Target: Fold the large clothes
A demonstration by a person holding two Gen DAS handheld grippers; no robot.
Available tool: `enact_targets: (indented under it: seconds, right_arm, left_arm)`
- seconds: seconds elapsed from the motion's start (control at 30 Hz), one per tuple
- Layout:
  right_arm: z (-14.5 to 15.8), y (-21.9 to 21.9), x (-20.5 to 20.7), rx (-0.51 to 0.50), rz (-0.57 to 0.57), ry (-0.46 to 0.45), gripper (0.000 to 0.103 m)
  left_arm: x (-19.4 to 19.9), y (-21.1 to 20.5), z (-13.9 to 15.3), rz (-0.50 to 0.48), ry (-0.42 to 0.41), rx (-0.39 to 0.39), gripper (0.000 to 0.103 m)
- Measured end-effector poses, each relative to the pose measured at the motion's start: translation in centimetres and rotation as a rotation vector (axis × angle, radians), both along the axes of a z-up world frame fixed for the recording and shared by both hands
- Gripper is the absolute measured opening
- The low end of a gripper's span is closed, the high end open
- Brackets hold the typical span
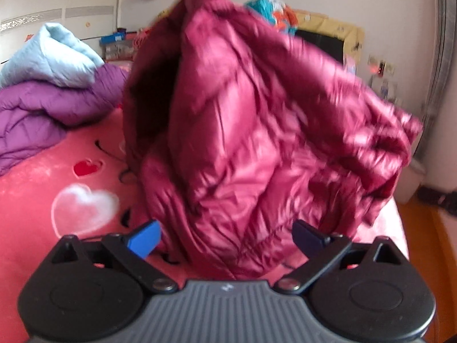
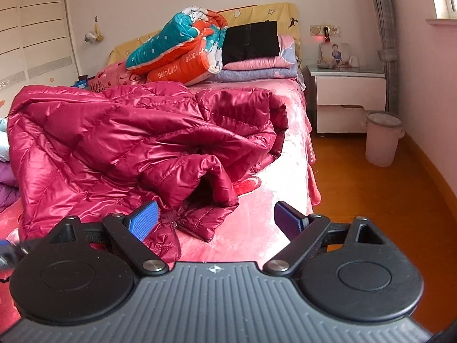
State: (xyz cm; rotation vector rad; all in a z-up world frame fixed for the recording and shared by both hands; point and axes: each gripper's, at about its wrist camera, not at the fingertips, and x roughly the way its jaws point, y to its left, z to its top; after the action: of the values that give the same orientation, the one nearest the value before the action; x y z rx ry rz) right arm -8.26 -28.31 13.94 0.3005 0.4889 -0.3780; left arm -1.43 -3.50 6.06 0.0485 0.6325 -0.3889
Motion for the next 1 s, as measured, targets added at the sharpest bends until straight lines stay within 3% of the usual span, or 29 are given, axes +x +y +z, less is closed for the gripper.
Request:
enact_targets:
  seconds: [0.23,0.43,0.63,0.8,1.0]
  right_arm:
    - [-0.7,-1.9,1.2,0.048,0.021,-0.014,0.103]
    - [-2.0,-4.5,2.8,0.159,0.007,-0.007,0.103]
    - [-2.7,-6.6,4.5,0.222,0.014,-0.028,0.103]
    - [-3.1,-8.3,6.4,0.335,0.066,-0.097,0.103]
    - [-4.4,-8.4,9.3,0.393,0.138,-0.061,0.103]
  left_arm:
    - [2.1,-2.7,-2.5,-0.023,0.038,0.076,0.098]
    - [3.1,-3.9,-3.5,-0.018,0.044,0.119,0.092]
    - [3.7,-4.3,-3.9,-0.018,0.033,0.13,0.07]
    - [4.1,-4.0,-3.5,-0.022,0.034,0.104,0.041]
    - [4.1,-3.4,-2.9,-0.03,0.037,0.067,0.03]
